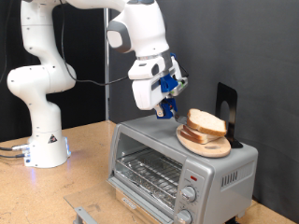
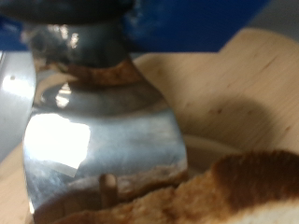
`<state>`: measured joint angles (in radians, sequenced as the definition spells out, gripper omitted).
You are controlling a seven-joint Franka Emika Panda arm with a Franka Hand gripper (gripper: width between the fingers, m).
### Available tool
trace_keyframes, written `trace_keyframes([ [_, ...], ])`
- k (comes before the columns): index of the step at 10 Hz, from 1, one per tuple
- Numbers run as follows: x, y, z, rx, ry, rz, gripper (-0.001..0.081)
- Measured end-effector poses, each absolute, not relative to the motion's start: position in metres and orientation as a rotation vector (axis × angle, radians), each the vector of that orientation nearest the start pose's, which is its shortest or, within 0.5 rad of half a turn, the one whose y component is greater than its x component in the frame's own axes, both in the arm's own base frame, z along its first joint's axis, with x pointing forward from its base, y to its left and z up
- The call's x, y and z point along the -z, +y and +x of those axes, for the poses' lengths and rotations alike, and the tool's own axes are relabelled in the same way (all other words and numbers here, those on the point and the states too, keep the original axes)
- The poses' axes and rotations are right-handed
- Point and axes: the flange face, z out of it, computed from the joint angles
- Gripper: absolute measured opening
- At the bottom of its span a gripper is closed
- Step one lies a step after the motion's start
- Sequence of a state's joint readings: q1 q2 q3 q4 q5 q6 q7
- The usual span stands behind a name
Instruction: Make a piece of toast with the oven
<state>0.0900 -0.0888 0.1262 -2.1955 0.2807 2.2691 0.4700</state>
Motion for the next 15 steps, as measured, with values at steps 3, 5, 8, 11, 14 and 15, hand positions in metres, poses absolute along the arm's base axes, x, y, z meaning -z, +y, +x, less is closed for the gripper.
trace_keyframes([
  [3,-0.436,0.123,0.532,0.126,0.577,-2.815,0.0386],
  [5,-0.439,0.128,0.531,0.134,0.465,-2.792,0.0386],
  [8,-0.451,0.133,0.515,0.158,0.323,-2.742,0.0386],
  [11,-0.461,0.129,0.495,0.180,0.321,-2.727,0.0386],
  [14,-0.462,0.122,0.485,0.179,0.343,-2.728,0.0386],
  [15,-0.461,0.119,0.483,0.176,0.348,-2.728,0.0386],
])
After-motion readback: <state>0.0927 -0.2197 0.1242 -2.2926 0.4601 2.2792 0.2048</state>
